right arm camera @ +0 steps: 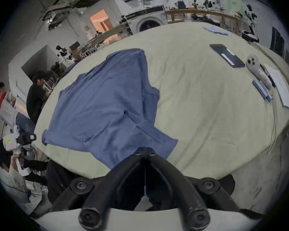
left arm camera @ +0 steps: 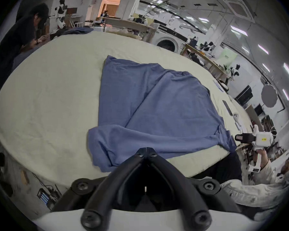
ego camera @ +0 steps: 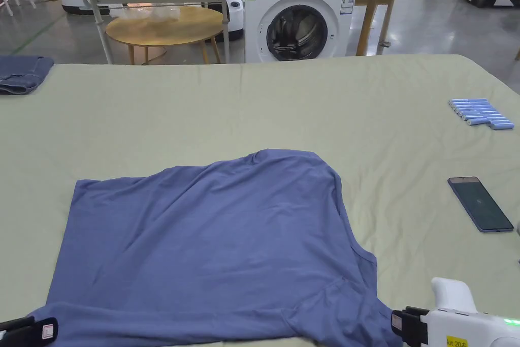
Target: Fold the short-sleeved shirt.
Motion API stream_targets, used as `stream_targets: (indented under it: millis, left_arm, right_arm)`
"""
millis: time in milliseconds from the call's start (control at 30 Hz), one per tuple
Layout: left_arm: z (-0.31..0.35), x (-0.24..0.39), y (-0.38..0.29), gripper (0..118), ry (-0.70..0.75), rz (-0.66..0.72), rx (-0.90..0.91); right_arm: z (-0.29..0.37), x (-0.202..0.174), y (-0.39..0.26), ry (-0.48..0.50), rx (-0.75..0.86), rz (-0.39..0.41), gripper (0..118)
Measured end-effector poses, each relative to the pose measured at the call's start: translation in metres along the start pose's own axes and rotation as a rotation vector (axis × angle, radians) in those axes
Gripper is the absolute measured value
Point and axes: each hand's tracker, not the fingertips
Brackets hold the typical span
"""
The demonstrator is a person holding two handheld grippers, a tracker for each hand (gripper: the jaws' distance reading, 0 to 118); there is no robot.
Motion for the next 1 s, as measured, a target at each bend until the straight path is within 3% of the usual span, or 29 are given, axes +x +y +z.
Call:
stream_targets:
  millis: [33, 100, 133, 200, 233, 267, 367, 433, 467, 533, 600, 633, 667, 700, 733, 800, 833, 867, 1000]
  left_arm:
    - [0.0, -0.014, -0.001, 0, 0.001, 0.001, 0.002]
    - [-0.001, -0.017, 0.001, 0, -0.014, 0.013, -0.004]
    - [-0.002, -0.018, 0.002, 0, -0.02, 0.018, -0.003]
    - [-0.003, -0.019, 0.003, 0, -0.02, 0.023, -0.002]
    - [-0.003, -0.02, 0.004, 0, -0.022, 0.026, -0.006]
    - [-0.004, -0.019, 0.003, 0, -0.024, 0.026, -0.007]
    - [-0.006, -0.018, 0.002, 0, -0.024, 0.021, -0.013]
    - [-0.007, -0.009, 0.001, 0, -0.022, 0.022, -0.014]
    - [-0.006, -0.009, 0.002, 0, -0.022, 0.025, -0.013]
    - [-0.006, -0.011, 0.004, 0, -0.029, 0.032, -0.015]
    - [-0.007, -0.008, 0.002, 0, -0.028, 0.032, -0.012]
    - [-0.007, -0.008, 0.002, 0, -0.027, 0.031, -0.013]
    - [-0.006, -0.008, 0.003, 0, -0.025, 0.031, -0.011]
    - [-0.007, 0.001, 0.002, 0, -0.021, 0.033, -0.007]
    - [-0.006, 0.001, 0.003, 0, -0.014, 0.035, -0.003]
    - [-0.004, 0.0, 0.006, 50, 0.057, 0.027, 0.007]
    - [-0.005, -0.003, 0.007, 67, 0.085, 0.024, 0.016]
    - [-0.004, -0.005, 0.009, 74, 0.107, 0.024, 0.016]
    - [-0.007, -0.033, 0.02, 74, 0.264, -0.01, -0.021]
  right_arm:
    - [-0.003, -0.001, -0.001, -0.012, -0.023, 0.014, 16]
    - [-0.007, -0.001, -0.001, -0.041, -0.038, 0.012, 100]
    - [-0.022, -0.005, -0.003, 0.008, -0.073, 0.101, 100]
    - [-0.034, -0.004, -0.007, 0.005, -0.121, 0.09, 117]
    - [-0.034, -0.008, -0.011, -0.001, -0.103, 0.092, 118]
    - [-0.015, -0.012, -0.012, -0.052, -0.084, 0.018, 118]
    - [-0.021, -0.02, -0.021, -0.09, -0.128, 0.044, 118]
    - [-0.052, -0.011, -0.013, -0.107, -0.2, 0.016, 112]
    - [-0.057, -0.013, -0.012, -0.115, -0.22, 0.032, 100]
    - [-0.059, -0.023, -0.016, -0.236, -0.209, 0.137, 84]
    - [-0.054, -0.027, -0.01, -0.217, -0.21, 0.163, 67]
    - [-0.05, -0.029, -0.007, -0.216, -0.216, 0.183, 50]
    - [-0.053, -0.026, -0.011, -0.211, -0.201, 0.199, 14]
    - [-0.05, -0.027, -0.008, -0.187, -0.182, 0.194, 5]
    - [-0.048, -0.028, -0.006, -0.172, -0.178, 0.181, 4]
    - [-0.045, -0.036, -0.007, -0.126, -0.219, 0.193, 4]
    - [-0.045, -0.036, -0.006, -0.124, -0.199, 0.175, 4]
    - [-0.046, -0.039, -0.006, -0.145, -0.197, 0.181, 4]
    - [-0.048, -0.039, -0.006, -0.148, -0.19, 0.18, 4]
